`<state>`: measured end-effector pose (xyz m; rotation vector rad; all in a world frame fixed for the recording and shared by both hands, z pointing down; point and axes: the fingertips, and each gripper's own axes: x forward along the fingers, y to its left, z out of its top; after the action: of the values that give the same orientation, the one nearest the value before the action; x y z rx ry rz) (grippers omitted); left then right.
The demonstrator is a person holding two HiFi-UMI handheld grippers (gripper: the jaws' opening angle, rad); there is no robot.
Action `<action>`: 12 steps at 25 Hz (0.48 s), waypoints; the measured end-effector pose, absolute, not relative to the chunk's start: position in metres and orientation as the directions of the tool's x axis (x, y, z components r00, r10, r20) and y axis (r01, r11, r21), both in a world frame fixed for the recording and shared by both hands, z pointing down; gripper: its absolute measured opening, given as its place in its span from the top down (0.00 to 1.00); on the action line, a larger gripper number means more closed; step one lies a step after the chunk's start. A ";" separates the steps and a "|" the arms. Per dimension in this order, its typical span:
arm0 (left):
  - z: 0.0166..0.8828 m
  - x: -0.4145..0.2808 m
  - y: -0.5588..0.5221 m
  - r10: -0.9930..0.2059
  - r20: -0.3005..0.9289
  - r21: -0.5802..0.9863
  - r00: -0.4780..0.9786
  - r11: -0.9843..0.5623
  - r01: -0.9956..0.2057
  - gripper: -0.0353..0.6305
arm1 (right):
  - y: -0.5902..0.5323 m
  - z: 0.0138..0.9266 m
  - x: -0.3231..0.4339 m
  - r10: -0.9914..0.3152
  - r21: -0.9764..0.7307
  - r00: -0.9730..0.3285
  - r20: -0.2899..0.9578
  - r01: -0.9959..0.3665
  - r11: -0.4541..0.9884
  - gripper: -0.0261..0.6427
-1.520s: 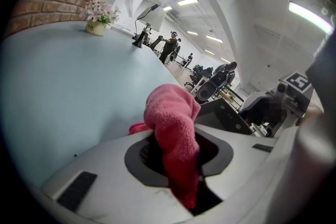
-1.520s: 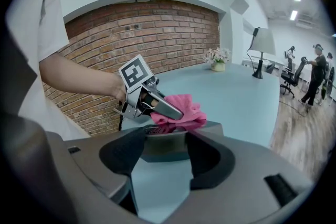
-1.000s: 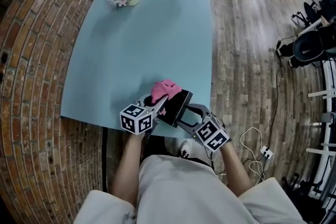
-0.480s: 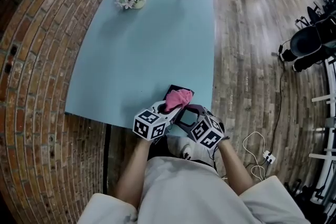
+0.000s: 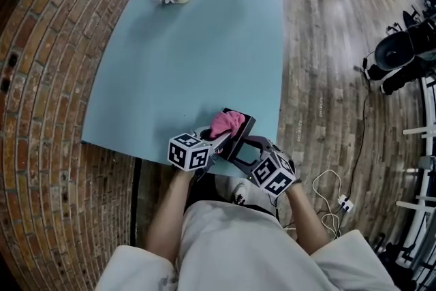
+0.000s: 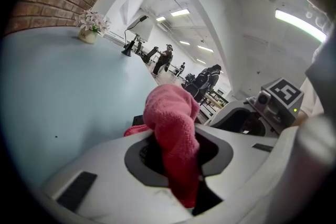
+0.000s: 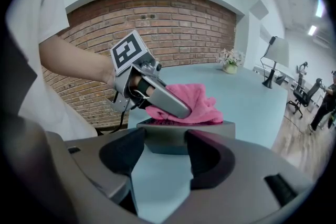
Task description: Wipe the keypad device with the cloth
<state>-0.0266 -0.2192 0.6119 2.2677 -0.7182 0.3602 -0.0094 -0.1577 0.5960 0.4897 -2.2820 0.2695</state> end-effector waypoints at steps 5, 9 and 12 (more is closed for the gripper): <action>0.625 -0.035 -0.230 -0.362 0.476 0.568 0.802 -0.569 -0.594 0.75 | -0.159 0.596 -0.009 -0.253 -0.045 -0.624 0.739 -0.421 0.906 0.54; 0.633 -0.041 -0.236 -0.355 0.484 0.584 0.800 -0.550 -0.597 0.75 | -0.159 0.597 -0.010 -0.252 -0.048 -0.624 0.739 -0.423 0.905 0.54; 0.639 -0.046 -0.240 -0.362 0.485 0.593 0.796 -0.533 -0.604 0.75 | -0.159 0.597 -0.010 -0.251 -0.049 -0.624 0.740 -0.423 0.905 0.54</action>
<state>-0.0459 -0.2398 0.6388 2.1867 -0.7112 0.3895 -0.0096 -0.1589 0.5967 0.4790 -2.2726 0.2791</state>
